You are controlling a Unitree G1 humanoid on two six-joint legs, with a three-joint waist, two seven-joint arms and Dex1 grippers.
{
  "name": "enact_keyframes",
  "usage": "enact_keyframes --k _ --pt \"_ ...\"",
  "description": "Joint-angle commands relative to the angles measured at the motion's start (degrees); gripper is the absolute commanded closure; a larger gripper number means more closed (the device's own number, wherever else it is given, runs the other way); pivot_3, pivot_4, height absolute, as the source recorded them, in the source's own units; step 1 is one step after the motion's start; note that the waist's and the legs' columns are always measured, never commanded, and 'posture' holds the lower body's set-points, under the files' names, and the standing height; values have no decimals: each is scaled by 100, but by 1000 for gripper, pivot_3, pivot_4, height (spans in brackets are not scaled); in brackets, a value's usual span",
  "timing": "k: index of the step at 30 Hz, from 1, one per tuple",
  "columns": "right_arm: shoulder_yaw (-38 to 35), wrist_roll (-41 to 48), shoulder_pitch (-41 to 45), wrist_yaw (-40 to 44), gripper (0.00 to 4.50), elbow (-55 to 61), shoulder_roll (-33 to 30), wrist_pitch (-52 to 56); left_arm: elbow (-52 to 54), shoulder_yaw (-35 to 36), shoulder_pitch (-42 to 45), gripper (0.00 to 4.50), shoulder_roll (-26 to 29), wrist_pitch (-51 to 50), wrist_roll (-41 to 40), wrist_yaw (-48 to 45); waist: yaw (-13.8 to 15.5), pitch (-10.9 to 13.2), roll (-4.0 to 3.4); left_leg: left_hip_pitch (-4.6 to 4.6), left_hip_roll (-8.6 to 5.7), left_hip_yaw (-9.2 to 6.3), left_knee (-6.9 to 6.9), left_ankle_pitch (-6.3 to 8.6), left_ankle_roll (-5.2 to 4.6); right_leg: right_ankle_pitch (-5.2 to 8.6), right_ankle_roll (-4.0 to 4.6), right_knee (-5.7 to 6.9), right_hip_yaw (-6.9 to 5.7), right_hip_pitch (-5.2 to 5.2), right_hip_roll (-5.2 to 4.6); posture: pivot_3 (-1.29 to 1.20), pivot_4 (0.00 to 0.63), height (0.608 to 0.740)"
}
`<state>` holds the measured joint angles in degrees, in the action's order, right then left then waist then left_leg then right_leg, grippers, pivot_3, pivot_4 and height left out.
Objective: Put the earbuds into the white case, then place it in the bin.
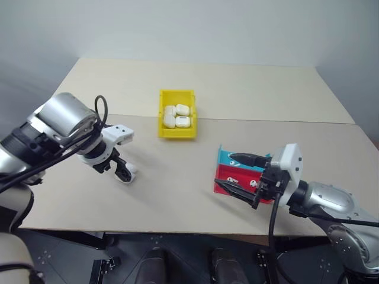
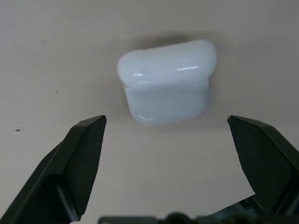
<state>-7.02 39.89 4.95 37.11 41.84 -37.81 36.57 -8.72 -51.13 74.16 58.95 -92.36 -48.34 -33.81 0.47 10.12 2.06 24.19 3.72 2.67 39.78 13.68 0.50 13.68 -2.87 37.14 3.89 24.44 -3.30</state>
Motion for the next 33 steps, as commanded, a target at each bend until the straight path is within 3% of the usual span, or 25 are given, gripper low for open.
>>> enact_keyframes --k 1,14,25,28,31,33 --pt "-62 8 -36 -42 43 222 46 -205 -191 8 182 0 -77 -14 -333 397 1 0 0 0 0 0 0 0 0 0 0 0 0 0 0 0 150 740" --pt "-10 -83 -121 -117 43 257 140 -273 -801 3 67 0 -490 -14 -1356 2006 -2 0 0 -1 0 -1 1 0 0 -1 0 2 0 0 0 0 150 740" --pt "-6 -99 -116 -125 43 244 116 -295 -1262 129 -84 0 -783 -14 -1640 2737 0 -1 0 -7 -2 -2 1 0 0 -1 1 4 0 -6 0 0 150 740" --pt "7 -111 -107 -121 0 235 120 -306 -1181 236 -169 566 -772 -14 -1712 2847 -1 -1 0 -10 -2 -1 1 0 0 -1 1 4 0 -8 0 0 150 740" --pt "9 -112 -94 -122 0 230 125 -311 -1139 182 -128 1519 -690 -14 -1878 2934 -1 -1 0 -10 -2 -1 1 0 0 -1 1 4 0 -8 0 0 150 740" --pt "16 -112 -82 -115 0 225 131 -322 -1054 171 -126 1704 -557 -14 -1965 2981 -1 -1 1 -9 -2 -1 1 0 0 -1 1 3 0 -7 -1 0 150 740"
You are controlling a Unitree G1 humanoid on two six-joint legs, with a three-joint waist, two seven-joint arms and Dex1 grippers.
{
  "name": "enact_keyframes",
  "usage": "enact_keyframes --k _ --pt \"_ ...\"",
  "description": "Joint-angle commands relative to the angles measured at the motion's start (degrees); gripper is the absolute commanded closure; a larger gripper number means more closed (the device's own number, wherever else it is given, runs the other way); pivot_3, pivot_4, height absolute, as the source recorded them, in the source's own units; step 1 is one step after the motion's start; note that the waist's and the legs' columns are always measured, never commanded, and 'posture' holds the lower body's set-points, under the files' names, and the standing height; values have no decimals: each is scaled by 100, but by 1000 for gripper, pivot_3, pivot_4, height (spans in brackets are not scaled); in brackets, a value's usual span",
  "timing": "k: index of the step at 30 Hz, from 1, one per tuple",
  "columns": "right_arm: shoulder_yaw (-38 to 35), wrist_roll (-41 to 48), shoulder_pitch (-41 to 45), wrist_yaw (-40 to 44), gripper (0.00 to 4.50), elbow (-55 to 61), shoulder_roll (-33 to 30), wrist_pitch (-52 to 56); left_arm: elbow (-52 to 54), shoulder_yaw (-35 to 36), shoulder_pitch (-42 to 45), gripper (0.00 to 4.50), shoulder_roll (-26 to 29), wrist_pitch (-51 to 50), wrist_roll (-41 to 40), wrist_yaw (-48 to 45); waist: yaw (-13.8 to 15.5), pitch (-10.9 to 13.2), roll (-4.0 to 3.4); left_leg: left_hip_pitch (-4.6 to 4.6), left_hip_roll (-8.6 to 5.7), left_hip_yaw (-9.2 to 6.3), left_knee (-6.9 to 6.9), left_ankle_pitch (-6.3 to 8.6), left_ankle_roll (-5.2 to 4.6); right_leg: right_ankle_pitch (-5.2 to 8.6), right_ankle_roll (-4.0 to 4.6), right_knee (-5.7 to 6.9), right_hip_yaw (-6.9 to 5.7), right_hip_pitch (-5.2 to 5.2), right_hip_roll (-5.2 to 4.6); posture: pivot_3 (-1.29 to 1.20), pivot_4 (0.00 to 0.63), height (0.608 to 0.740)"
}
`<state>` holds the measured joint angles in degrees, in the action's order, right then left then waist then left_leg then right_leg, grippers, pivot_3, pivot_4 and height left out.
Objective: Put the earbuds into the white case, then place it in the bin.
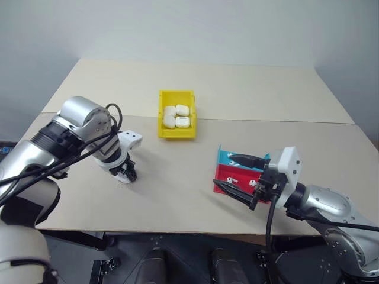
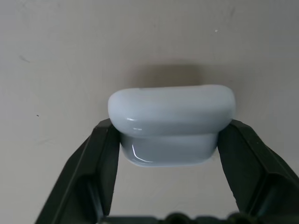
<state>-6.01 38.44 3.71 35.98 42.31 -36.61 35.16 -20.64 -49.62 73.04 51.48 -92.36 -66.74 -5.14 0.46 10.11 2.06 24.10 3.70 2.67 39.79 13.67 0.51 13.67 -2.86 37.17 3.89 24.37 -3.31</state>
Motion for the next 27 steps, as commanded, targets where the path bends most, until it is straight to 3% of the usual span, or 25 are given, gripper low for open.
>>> enact_keyframes --k 1,6,11,14,17,19,21,24,27 --pt "-77 27 43 2 0 173 14 -190 201 43 -26 1704 273 -14 -161 127 -15 0 0 1 0 0 0 0 0 0 0 0 0 1 0 0 150 740" --pt "-52 3 83 46 0 102 13 -230 931 731 -306 1704 703 -14 -238 161 -55 0 1 4 1 -1 -2 0 0 0 0 0 0 4 0 0 150 740" --pt "-100 -5 201 162 0 -58 -55 -285 1837 2612 -864 1704 1025 -4 -78 -219 -53 1 4 6 1 0 0 0 1 0 0 -2 -2 4 -1 0 150 740" --pt "-201 42 365 281 0 -203 -153 -274 2312 3937 -1462 1704 1287 913 -111 -1165 -60 1 4 3 1 4 -1 0 1 0 1 -1 -1 3 -3 0 150 740" --pt "-276 63 616 465 0 -421 -310 -283 2789 5320 -2291 1704 625 2285 94 -1246 -47 0 2 -3 2 5 -2 -1 2 -1 2 -1 -3 -2 -4 0 150 740" --pt "-313 95 852 598 0 -568 -434 -253 3329 5702 -2920 1704 38 3557 695 -1482 -13 -1 3 -15 1 7 -2 -1 2 -1 3 -1 -5 -16 -7 0 150 740" --pt "-342 136 1093 746 0 -711 -588 -179 3286 5931 -3146 1704 -521 4051 613 -2078 21 -2 7 -27 -1 13 -3 -1 2 -2 4 -6 0 -27 -9 0 150 740" --pt "-89 -182 1551 1192 0 -985 -1218 -43 2939 5868 -3090 1704 -1158 4200 264 -3255 29 -3 11 -16 -2 13 1 -1 2 -5 3 -6 -2 -20 -6 0 150 740" --pt "498 -666 2182 1349 0 -1357 -1831 375 3102 5270 -3174 1704 -1548 5119 1147 -4140 15 -4 13 -14 -3 14 -1 -1 2 -5 2 -12 1 -20 -8 0 150 740"
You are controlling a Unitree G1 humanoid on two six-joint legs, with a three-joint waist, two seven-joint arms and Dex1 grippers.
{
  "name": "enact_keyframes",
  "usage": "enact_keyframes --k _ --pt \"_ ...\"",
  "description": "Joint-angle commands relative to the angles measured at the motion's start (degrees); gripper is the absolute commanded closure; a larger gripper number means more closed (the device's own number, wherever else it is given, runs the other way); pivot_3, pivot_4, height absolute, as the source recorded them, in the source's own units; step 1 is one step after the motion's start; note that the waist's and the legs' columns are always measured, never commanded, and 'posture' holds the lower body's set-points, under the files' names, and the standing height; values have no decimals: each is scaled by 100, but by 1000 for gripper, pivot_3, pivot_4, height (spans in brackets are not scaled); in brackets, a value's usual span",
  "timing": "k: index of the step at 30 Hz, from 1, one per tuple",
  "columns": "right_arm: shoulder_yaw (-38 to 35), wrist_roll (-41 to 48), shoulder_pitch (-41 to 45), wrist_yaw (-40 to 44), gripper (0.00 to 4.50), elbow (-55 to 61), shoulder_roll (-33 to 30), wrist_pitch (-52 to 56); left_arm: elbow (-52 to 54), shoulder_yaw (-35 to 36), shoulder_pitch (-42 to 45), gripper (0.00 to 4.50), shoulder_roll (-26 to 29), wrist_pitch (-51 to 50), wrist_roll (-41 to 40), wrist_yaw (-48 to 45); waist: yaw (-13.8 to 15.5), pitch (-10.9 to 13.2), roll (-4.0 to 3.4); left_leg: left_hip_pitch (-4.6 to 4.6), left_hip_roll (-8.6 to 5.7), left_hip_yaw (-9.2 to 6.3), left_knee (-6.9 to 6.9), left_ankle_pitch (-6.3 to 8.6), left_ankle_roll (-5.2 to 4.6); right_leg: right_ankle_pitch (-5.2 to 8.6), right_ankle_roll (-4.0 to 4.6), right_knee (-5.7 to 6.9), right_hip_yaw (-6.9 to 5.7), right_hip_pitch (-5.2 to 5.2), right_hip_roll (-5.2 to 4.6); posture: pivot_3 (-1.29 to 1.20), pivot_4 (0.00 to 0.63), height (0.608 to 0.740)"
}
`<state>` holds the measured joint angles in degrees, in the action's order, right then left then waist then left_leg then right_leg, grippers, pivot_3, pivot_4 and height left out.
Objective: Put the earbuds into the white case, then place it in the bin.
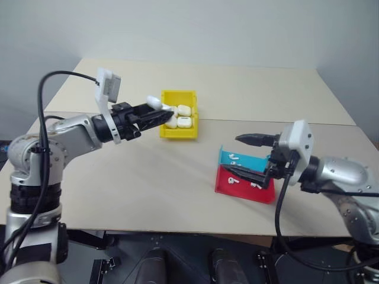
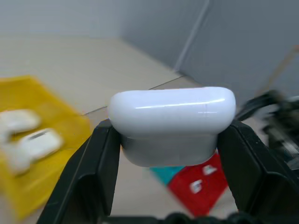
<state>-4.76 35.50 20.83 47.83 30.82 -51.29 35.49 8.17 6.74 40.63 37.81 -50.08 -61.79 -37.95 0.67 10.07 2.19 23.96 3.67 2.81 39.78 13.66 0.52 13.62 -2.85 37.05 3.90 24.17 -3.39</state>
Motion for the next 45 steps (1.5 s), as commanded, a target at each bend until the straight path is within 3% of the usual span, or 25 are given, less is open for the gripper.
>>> enact_keyframes --k 1,7,13,15,18,21,45 --pt "482 -435 603 214 0 -316 -471 440 205 -506 51 1704 -279 1152 868 -1146 -7 0 0 -1 1 0 1 0 0 0 0 -1 0 0 1 0 150 740" --pt "1600 -492 1927 751 0 -500 -804 1745 -600 -1035 72 1704 -795 3079 1740 -3794 -92 -1 -2 3 3 -1 -1 0 -1 -1 4 4 4 10 7 0 150 740" --pt "2693 -989 2555 1055 0 -670 -888 2467 -999 -1112 200 1704 -1143 3311 1985 -4344 -86 0 -2 20 3 -6 8 1 -3 -2 -1 0 0 16 3 0 150 740" --pt "2947 -1168 2648 1100 0 -767 -847 2533 -1007 -1095 166 1704 -1171 3305 2036 -4400 -90 0 -2 25 3 -6 8 1 -4 -2 -2 0 0 21 2 0 150 740" --pt "3255 -1435 2787 1115 536 -927 -721 2594 -937 -1096 83 1704 -1161 3264 2103 -4423 -106 0 -2 26 3 -7 8 1 -4 -2 -2 1 0 23 3 0 150 740" --pt "3490 -1696 2902 1124 1494 -1077 -596 2582 -793 -1127 -25 1704 -1059 3156 2187 -4425 -134 0 -2 24 4 -8 8 1 -4 -2 -2 4 0 23 5 0 150 740" --pt "4539 -3255 3011 1298 1494 -1694 187 1923 -8 -1118 -502 1704 -989 2731 2203 -3867 -142 0 -3 23 6 -9 7 1 -4 -2 -2 6 -1 25 6 0 150 740"
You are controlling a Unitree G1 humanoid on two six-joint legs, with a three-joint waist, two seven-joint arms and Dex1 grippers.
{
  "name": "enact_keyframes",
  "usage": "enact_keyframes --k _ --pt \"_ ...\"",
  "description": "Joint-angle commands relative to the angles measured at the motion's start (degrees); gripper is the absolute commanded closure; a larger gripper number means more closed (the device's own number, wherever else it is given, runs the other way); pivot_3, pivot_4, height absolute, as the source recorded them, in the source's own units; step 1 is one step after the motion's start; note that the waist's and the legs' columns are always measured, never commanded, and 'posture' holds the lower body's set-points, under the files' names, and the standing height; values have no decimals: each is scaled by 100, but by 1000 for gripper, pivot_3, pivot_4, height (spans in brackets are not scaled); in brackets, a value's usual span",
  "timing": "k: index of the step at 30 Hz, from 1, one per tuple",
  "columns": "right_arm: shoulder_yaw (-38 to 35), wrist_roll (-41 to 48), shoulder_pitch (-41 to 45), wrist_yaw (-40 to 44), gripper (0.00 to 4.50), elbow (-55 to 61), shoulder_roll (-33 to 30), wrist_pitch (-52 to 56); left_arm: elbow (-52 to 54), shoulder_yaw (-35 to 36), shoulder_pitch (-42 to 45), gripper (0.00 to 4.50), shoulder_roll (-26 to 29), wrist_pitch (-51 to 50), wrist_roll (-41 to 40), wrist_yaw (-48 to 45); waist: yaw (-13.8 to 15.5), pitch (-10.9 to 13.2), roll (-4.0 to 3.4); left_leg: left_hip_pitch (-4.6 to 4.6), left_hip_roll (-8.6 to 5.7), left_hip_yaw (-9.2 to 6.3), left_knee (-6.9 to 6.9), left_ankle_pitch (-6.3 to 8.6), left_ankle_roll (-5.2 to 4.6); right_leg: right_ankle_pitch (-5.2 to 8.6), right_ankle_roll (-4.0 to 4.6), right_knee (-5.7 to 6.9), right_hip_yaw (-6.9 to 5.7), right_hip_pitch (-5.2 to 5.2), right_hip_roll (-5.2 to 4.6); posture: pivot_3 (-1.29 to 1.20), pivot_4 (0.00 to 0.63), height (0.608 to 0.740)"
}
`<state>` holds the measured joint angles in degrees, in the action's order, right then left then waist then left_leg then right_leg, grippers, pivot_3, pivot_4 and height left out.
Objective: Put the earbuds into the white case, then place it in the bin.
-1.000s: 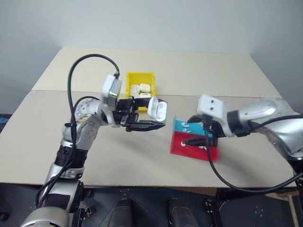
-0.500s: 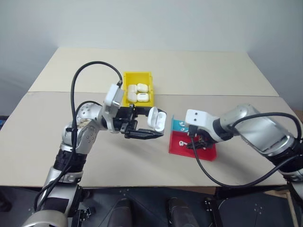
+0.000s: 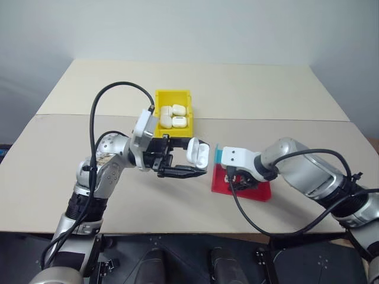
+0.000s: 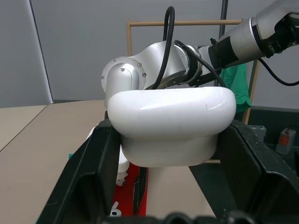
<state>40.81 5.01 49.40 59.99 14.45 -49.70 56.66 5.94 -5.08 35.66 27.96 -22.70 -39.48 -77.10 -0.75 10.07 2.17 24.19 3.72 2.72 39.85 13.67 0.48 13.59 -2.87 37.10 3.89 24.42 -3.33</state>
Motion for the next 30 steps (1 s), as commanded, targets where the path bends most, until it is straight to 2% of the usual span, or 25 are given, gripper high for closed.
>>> enact_keyframes --k 1,15,19,23,24,30 --pt "-20 -237 162 122 1494 -101 50 -226 229 63 -13 1704 -7 -10 -31 64 0 0 0 0 0 0 0 0 0 0 0 0 0 0 0 0 150 740" --pt "-76 -587 5 574 1494 -332 195 -738 528 138 -246 1704 55 -95 -114 252 -6 0 0 -7 2 0 -1 0 0 0 0 1 0 -4 2 0 150 740" --pt "-92 -622 -72 642 2390 -268 172 -748 553 162 -257 1704 63 -119 -123 265 -3 0 0 -7 1 0 -1 0 0 0 1 1 0 -5 2 0 150 740" --pt "-116 -695 -146 660 3725 -257 174 -769 513 171 -232 1704 77 -107 -107 248 -4 -1 0 -15 1 1 0 0 0 0 1 2 0 -13 1 0 150 740" --pt "-126 -708 -161 663 3868 -245 176 -764 507 171 -226 1704 80 -105 -103 244 -4 0 -1 -15 2 1 -1 0 0 0 1 2 0 -13 2 0 150 740" --pt "-508 -540 -270 588 3868 -74 189 -463 494 158 -190 1704 111 -130 -118 219 -2 0 0 -14 1 1 -2 0 0 0 1 0 0 -12 1 0 150 740"
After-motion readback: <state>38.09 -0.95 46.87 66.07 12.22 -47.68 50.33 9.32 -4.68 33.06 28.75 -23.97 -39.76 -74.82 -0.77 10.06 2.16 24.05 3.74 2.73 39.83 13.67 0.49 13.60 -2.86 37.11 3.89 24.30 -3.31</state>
